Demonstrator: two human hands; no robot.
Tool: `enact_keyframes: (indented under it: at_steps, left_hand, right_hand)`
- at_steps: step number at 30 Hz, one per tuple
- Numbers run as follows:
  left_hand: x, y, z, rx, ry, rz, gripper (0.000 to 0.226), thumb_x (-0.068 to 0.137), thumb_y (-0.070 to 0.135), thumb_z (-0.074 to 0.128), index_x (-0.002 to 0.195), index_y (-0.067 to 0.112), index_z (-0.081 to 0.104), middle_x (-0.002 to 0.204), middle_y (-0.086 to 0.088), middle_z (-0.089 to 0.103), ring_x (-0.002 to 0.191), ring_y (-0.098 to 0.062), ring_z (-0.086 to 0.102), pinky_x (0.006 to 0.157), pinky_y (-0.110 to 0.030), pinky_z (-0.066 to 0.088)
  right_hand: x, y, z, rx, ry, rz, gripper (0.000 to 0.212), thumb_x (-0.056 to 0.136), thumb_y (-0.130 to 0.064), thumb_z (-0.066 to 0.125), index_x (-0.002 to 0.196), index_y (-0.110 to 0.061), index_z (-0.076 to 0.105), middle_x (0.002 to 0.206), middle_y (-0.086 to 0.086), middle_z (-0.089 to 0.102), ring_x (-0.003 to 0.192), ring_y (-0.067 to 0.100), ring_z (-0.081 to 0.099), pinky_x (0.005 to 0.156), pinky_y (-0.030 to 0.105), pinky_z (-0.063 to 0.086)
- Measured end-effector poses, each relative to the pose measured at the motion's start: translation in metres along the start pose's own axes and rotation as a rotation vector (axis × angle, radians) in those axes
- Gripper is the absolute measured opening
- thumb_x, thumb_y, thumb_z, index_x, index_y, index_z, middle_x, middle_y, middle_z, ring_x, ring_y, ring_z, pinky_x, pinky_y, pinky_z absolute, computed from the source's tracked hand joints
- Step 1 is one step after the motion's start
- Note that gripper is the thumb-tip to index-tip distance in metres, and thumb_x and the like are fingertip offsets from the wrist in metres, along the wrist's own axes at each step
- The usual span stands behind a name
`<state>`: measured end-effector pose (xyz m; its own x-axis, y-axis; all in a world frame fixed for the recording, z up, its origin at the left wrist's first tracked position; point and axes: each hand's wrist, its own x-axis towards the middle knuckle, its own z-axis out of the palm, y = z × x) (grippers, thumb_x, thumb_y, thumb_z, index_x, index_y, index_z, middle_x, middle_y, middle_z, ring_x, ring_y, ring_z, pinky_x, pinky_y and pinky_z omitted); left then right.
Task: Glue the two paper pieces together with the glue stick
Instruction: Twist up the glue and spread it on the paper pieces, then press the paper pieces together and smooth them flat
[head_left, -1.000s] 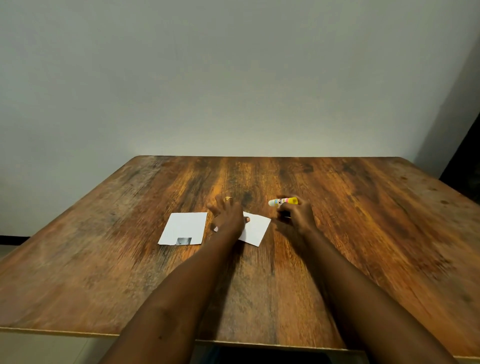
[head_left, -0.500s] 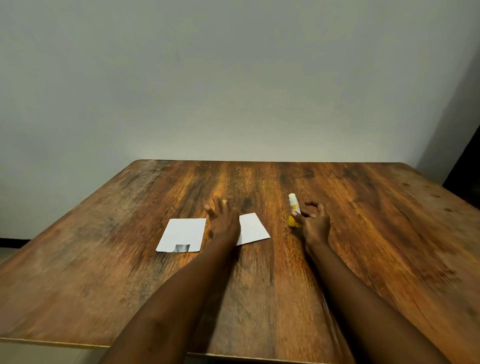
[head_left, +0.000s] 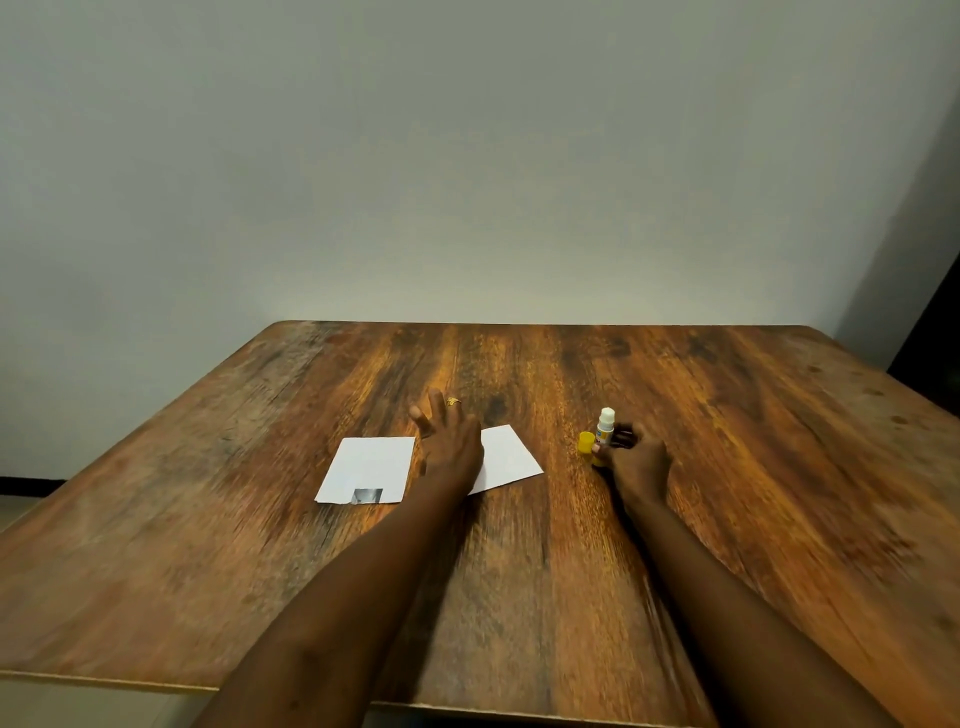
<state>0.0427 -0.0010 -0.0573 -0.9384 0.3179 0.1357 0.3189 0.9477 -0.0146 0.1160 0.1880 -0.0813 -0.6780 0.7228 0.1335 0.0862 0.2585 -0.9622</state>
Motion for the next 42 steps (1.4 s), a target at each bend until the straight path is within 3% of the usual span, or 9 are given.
enact_keyframes:
  at_steps: [3, 11, 17, 20, 23, 29, 32, 35, 42]
  left_hand:
    - [-0.002, -0.002, 0.000, -0.035, 0.008, -0.003, 0.036, 0.099, 0.022, 0.041, 0.134, 0.014, 0.045, 0.157, -0.012, 0.016, 0.147, -0.038, -0.002, 0.114, -0.060, -0.002]
    - [0.000, -0.032, -0.003, -0.066, 0.012, -0.191, 0.030, 0.093, 0.022, 0.049, 0.120, 0.014, 0.060, 0.140, -0.011, 0.046, 0.138, -0.034, 0.026, 0.111, -0.060, 0.015]
    - [0.004, -0.081, -0.011, -0.298, -0.067, -0.432, 0.030, 0.093, 0.023, 0.049, 0.119, 0.010, 0.059, 0.135, -0.016, 0.052, 0.132, -0.038, 0.037, 0.111, -0.056, 0.022]
    - [0.004, -0.103, -0.009, -0.415, -0.091, -0.556, 0.047, 0.097, 0.039, 0.042, 0.131, 0.009, 0.053, 0.144, -0.016, 0.043, 0.136, -0.037, 0.032, 0.112, -0.050, 0.022]
    - [0.008, -0.121, 0.002, -0.480, -0.130, -0.579, 0.040, 0.092, 0.032, 0.049, 0.124, 0.009, 0.056, 0.133, -0.015, 0.054, 0.122, -0.033, 0.048, 0.102, -0.042, 0.038]
    - [0.005, -0.133, 0.011, -0.518, -0.183, -0.605, 0.052, 0.083, 0.041, 0.065, 0.123, 0.010, 0.055, 0.131, -0.012, 0.056, 0.119, -0.030, 0.051, 0.097, -0.038, 0.041]
    - [0.007, -0.135, 0.018, -0.480, -0.272, -0.561, 0.075, 0.072, 0.057, 0.070, 0.128, 0.010, 0.053, 0.133, -0.011, 0.054, 0.120, -0.030, 0.050, 0.090, -0.035, 0.041]
    - [0.009, -0.135, 0.020, -0.455, -0.311, -0.579, 0.084, 0.069, 0.052, 0.075, 0.133, 0.007, 0.047, 0.133, -0.012, 0.050, 0.122, -0.030, 0.045, 0.081, -0.033, 0.034]
    - [0.006, -0.139, 0.015, -0.454, -0.324, -0.627, 0.087, 0.069, 0.052, 0.076, 0.135, 0.007, 0.042, 0.132, -0.011, 0.050, 0.122, -0.028, 0.044, 0.082, -0.028, 0.035]
  right_hand:
    - [-0.001, -0.001, -0.002, -0.068, -0.001, -0.022, 0.044, 0.075, 0.003, 0.071, 0.118, -0.003, 0.062, 0.115, 0.014, 0.068, 0.101, 0.023, 0.063, 0.087, 0.031, 0.049]
    - [-0.013, -0.008, 0.007, -0.146, 0.156, -0.078, 0.050, 0.076, -0.008, 0.073, 0.120, -0.011, 0.049, 0.129, 0.013, 0.054, 0.118, 0.031, 0.052, 0.094, 0.048, 0.048]
    - [-0.037, -0.029, 0.028, -0.247, 0.314, -0.372, 0.040, 0.075, -0.012, 0.075, 0.109, -0.002, 0.056, 0.125, 0.020, 0.050, 0.113, 0.033, 0.047, 0.086, 0.029, 0.042]
    - [-0.047, -0.034, 0.047, -0.247, 0.181, -0.472, 0.025, 0.080, -0.010, 0.070, 0.102, 0.000, 0.062, 0.118, 0.019, 0.056, 0.106, 0.031, 0.055, 0.080, 0.028, 0.047]
    - [-0.056, -0.035, 0.069, -0.218, -0.056, -0.480, 0.023, 0.087, -0.008, 0.062, 0.108, 0.003, 0.063, 0.119, 0.020, 0.057, 0.104, 0.033, 0.059, 0.079, 0.035, 0.054]
    - [-0.076, -0.044, 0.109, -0.343, -0.327, -0.500, 0.020, 0.090, -0.010, 0.057, 0.104, 0.000, 0.068, 0.117, 0.014, 0.064, 0.107, 0.026, 0.058, 0.086, 0.024, 0.039]
    - [-0.088, -0.045, 0.126, -0.475, -0.431, -0.586, 0.025, 0.092, -0.013, 0.054, 0.111, -0.005, 0.068, 0.121, 0.010, 0.066, 0.116, 0.026, 0.055, 0.098, 0.031, 0.042]
    - [-0.093, -0.044, 0.140, -0.557, -0.628, -0.605, 0.028, 0.092, -0.017, 0.055, 0.115, -0.007, 0.066, 0.123, 0.006, 0.066, 0.123, 0.026, 0.050, 0.104, 0.043, 0.040]
    - [-0.099, -0.047, 0.151, -0.790, -0.852, -0.644, 0.031, 0.096, -0.026, 0.048, 0.120, -0.014, 0.062, 0.131, 0.004, 0.060, 0.135, 0.026, 0.032, 0.108, 0.048, 0.018]
